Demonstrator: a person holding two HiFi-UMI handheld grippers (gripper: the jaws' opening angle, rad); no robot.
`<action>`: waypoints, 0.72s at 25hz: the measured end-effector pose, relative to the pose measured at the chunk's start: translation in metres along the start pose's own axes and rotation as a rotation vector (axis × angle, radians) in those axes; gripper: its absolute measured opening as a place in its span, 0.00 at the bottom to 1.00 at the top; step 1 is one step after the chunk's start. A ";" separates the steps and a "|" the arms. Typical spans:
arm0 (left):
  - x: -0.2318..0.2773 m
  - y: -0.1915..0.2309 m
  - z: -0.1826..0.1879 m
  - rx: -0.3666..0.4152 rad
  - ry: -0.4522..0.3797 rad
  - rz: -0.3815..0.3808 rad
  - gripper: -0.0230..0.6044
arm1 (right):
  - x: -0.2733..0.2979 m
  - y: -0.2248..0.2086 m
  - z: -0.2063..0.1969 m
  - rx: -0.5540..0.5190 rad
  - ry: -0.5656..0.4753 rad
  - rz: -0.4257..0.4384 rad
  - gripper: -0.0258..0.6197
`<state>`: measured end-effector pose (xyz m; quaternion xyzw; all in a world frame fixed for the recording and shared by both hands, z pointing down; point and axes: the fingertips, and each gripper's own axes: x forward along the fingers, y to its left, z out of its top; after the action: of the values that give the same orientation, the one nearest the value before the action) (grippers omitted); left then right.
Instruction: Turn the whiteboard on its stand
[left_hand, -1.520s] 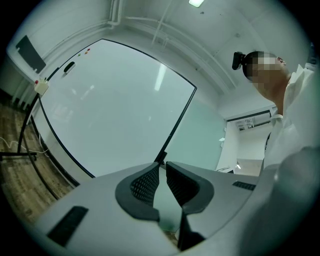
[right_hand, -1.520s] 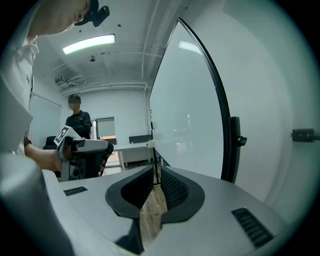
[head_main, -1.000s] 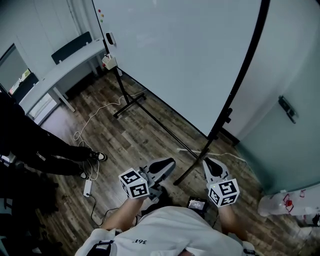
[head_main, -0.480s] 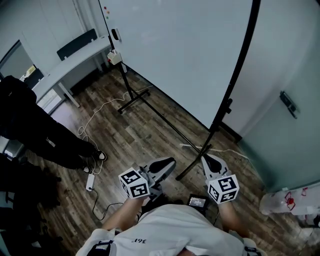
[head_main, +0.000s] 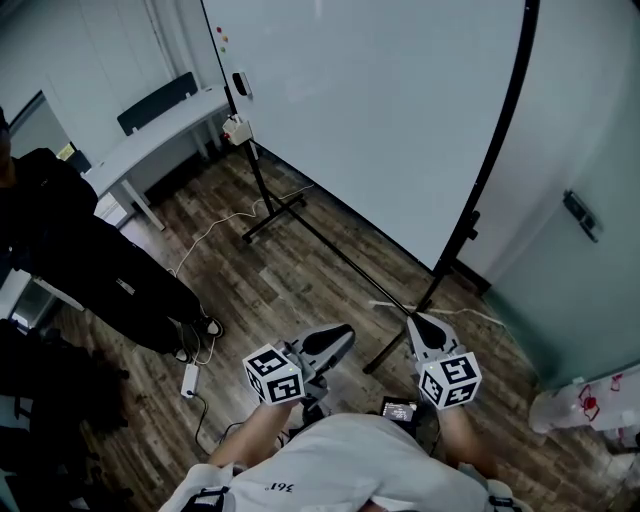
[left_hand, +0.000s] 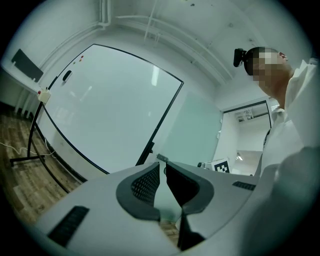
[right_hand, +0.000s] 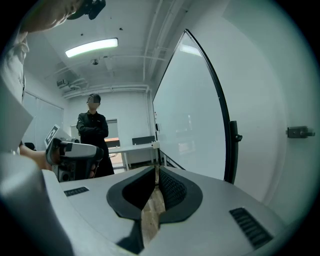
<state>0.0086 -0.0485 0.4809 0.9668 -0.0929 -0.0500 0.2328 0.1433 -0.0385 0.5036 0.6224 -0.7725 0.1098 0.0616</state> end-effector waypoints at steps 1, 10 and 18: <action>-0.004 0.003 0.002 -0.001 0.002 0.000 0.11 | 0.003 0.003 0.000 0.005 0.001 -0.003 0.11; -0.027 0.017 0.010 0.008 0.029 -0.026 0.11 | 0.013 0.026 0.006 0.019 -0.010 -0.045 0.10; -0.044 0.025 0.013 0.018 0.039 -0.030 0.11 | 0.018 0.043 0.006 0.011 -0.005 -0.060 0.09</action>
<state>-0.0400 -0.0677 0.4829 0.9710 -0.0741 -0.0338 0.2250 0.0979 -0.0484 0.4979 0.6458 -0.7530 0.1109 0.0595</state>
